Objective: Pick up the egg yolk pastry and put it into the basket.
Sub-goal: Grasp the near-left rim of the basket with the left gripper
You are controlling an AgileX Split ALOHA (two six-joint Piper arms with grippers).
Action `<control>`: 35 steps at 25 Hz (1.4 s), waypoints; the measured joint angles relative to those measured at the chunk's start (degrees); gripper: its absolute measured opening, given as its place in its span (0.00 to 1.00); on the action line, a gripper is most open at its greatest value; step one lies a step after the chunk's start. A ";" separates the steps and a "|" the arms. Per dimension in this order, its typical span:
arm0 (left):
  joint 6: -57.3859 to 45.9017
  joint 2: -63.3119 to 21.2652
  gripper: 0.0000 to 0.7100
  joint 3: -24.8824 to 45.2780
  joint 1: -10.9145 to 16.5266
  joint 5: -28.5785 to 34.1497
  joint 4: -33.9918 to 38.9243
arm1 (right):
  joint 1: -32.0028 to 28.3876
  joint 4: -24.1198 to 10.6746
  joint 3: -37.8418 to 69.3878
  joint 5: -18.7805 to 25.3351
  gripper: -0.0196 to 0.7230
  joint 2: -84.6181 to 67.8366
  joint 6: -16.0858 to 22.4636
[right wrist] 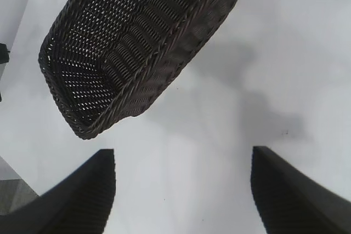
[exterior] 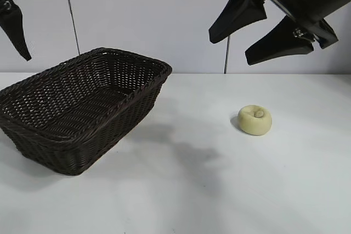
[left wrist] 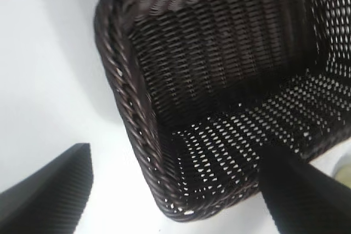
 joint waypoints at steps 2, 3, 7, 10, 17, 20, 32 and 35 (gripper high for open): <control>-0.58 0.78 0.84 0.00 0.00 0.39 -0.15 | 0.00 -0.12 0.00 0.00 0.70 0.00 0.00; -0.65 1.22 0.84 0.00 0.00 0.44 -0.46 | 0.00 -0.28 0.00 0.00 0.70 0.00 0.00; -0.78 2.95 0.84 0.00 0.00 0.42 -0.88 | 0.00 -0.62 0.00 0.00 0.70 0.00 0.00; -0.84 3.96 0.84 1.69 0.00 -2.50 -0.89 | 0.00 -0.68 0.00 0.00 0.70 0.00 0.00; -0.88 8.45 0.84 8.38 0.00 -11.74 -0.89 | 0.00 -0.80 0.00 0.00 0.70 0.00 0.00; -0.44 10.98 0.84 8.64 0.00 -15.20 -0.89 | 0.00 -0.81 0.00 0.00 0.70 0.00 0.00; 0.83 16.35 0.66 8.64 0.00 -19.91 -2.20 | 0.00 -2.09 0.00 0.11 0.70 0.00 0.00; 0.83 16.35 0.35 8.64 0.00 -19.95 -2.20 | 0.00 -2.09 0.00 0.25 0.70 0.00 0.00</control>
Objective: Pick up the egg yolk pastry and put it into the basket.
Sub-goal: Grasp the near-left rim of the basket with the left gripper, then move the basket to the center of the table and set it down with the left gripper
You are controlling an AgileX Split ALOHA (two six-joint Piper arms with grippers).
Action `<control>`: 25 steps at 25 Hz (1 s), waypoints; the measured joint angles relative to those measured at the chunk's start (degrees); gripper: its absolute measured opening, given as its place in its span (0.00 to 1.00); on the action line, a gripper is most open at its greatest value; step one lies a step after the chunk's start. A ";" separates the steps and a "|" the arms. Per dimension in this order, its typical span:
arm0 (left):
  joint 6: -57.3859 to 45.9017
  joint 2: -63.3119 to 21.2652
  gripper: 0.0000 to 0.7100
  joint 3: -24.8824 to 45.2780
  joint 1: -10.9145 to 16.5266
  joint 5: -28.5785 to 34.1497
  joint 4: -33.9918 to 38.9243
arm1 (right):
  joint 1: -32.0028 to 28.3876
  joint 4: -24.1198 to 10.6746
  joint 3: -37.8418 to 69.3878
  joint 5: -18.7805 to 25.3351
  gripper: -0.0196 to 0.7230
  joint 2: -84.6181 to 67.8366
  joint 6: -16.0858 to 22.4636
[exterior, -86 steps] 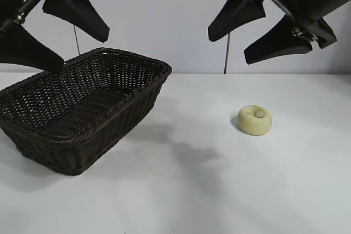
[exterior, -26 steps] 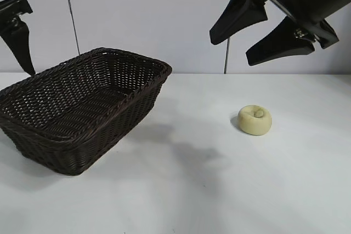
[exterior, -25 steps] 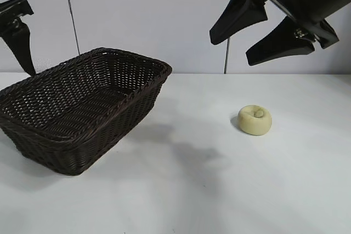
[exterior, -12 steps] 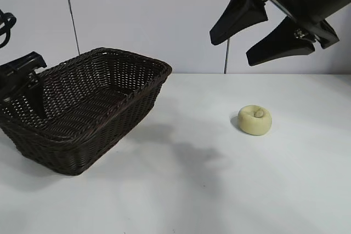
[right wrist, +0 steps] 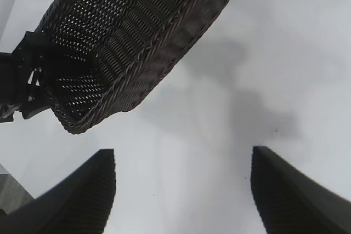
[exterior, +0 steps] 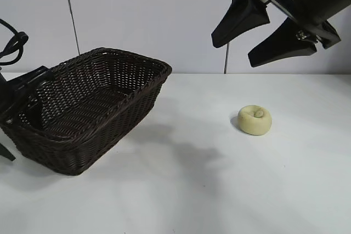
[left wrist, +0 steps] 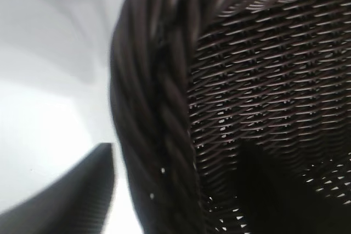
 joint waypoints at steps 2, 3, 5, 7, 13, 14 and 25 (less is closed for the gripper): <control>-0.87 0.00 0.17 0.00 0.00 -0.41 -0.54 | 0.00 0.00 0.00 0.19 0.70 0.00 0.00; -1.09 0.00 0.14 0.00 0.06 -0.98 -0.67 | 0.00 -0.03 0.00 0.19 0.70 0.00 0.00; -0.76 0.00 0.14 0.00 0.06 -0.83 -0.93 | 0.00 -0.03 0.00 0.19 0.70 0.00 0.00; -0.83 0.00 0.14 0.00 0.01 -0.02 -2.23 | 0.00 -0.03 0.00 0.19 0.70 0.00 0.00; -0.29 -0.10 0.14 -2.53 0.18 4.39 -4.63 | 0.00 -0.03 0.00 0.19 0.70 0.00 0.00; 0.24 -0.10 0.14 -3.65 0.22 5.73 -4.76 | 0.00 -0.03 0.00 0.19 0.70 0.00 0.00; 23.62 0.04 0.14 -13.28 2.99 15.22 -18.24 | 0.00 -0.18 -0.06 0.19 0.70 0.00 0.00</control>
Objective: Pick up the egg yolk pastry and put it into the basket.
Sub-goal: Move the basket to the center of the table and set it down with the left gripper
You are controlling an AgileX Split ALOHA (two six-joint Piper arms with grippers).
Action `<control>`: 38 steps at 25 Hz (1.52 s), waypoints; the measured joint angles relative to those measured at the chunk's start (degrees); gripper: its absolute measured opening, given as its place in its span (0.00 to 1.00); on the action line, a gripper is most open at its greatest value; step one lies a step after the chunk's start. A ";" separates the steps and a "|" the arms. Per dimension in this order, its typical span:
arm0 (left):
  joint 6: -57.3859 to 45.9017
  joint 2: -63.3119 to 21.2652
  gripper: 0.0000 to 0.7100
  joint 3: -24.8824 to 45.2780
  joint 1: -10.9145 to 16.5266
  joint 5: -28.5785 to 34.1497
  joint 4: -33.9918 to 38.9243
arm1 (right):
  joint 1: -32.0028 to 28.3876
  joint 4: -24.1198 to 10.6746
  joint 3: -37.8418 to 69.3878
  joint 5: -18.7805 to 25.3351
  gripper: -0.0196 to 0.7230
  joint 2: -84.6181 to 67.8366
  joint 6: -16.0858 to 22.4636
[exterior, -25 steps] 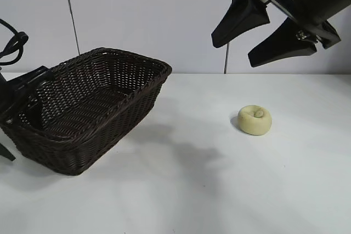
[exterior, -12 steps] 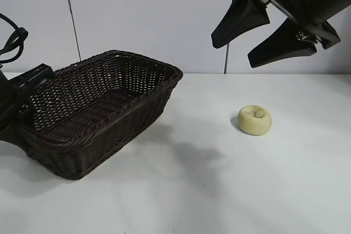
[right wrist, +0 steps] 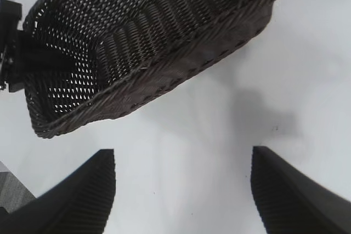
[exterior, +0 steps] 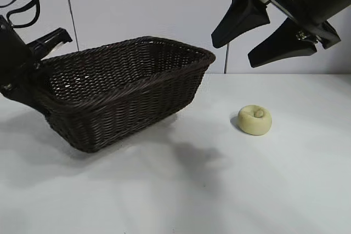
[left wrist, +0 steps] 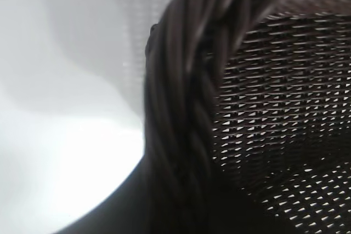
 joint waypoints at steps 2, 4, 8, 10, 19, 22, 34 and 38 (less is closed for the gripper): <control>3.86 0.04 0.14 -1.18 0.82 1.67 -0.13 | 0.00 0.00 0.00 0.00 0.70 0.00 0.00; 7.69 0.12 0.14 -2.23 1.92 3.31 -0.13 | 0.00 0.00 0.00 0.00 0.70 0.00 0.00; 18.11 0.59 0.14 -4.17 3.99 6.12 0.18 | 0.00 -0.02 0.00 0.00 0.70 0.00 0.08; 24.38 1.16 0.14 -5.15 4.33 8.32 0.19 | 0.00 -0.02 0.00 0.00 0.70 0.00 0.14; 42.43 7.72 0.14 -10.76 4.32 15.94 0.26 | 0.00 -0.07 -0.04 0.00 0.70 0.00 0.20; 43.19 8.84 0.14 -12.58 4.32 16.27 0.26 | 0.00 -0.07 -0.11 0.00 0.70 0.00 0.20; 43.84 12.34 0.14 -13.73 4.32 14.24 0.17 | 0.00 -0.07 -0.11 0.00 0.70 0.00 0.20; 43.84 13.42 0.14 -13.73 4.32 13.35 0.17 | 0.00 -0.19 -0.11 0.00 0.70 0.00 0.20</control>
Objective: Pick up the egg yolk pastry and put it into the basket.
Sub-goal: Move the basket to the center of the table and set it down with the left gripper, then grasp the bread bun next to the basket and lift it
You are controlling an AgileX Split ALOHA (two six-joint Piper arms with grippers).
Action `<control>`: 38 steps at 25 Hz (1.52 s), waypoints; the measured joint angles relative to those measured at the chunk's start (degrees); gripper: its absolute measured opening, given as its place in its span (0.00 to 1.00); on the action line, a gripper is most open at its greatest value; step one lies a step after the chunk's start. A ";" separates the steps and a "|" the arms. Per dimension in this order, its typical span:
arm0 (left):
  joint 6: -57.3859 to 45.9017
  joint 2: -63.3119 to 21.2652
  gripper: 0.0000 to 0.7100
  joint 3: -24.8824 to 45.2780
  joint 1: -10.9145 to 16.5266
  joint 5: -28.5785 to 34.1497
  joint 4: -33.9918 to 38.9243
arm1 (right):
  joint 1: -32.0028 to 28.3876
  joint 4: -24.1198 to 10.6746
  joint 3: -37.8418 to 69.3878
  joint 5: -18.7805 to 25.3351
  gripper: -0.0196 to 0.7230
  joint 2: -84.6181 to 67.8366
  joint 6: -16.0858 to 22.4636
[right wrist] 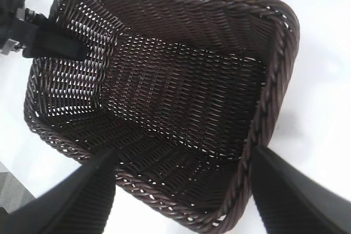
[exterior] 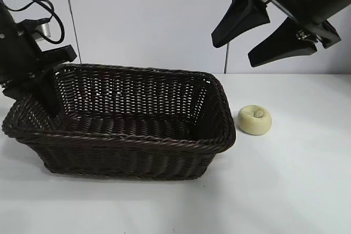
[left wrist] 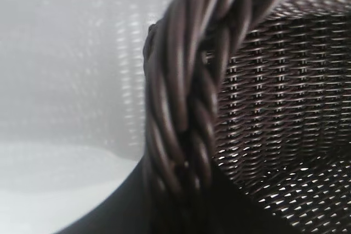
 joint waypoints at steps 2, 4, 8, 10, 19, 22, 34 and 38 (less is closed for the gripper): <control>0.00 0.31 0.14 0.00 0.00 -0.38 0.00 | 0.00 0.00 0.00 0.00 0.70 0.00 0.00; 0.00 0.51 0.14 0.00 0.00 -0.55 0.00 | 0.00 0.00 0.00 0.00 0.70 0.00 0.00; 0.00 0.62 0.14 0.00 0.00 -0.55 0.00 | 0.00 0.00 0.00 0.00 0.70 0.00 0.00; 0.00 0.62 0.19 0.00 0.00 -0.55 -0.21 | 0.00 0.00 0.00 0.00 0.70 0.00 0.00; 0.00 -0.79 0.83 -1.83 0.00 1.65 -0.65 | 0.00 0.00 0.00 0.00 0.70 0.00 0.00; -0.05 -3.55 0.87 -2.96 0.00 3.57 1.56 | 0.00 0.00 0.00 0.00 0.70 0.00 0.00; -6.67 -10.32 0.89 -9.00 -0.06 11.72 19.45 | 0.00 -0.07 0.00 0.00 0.70 0.00 1.02; -8.17 -10.27 0.89 -9.00 0.14 12.16 25.52 | 0.00 -0.90 0.00 0.00 0.70 0.00 1.05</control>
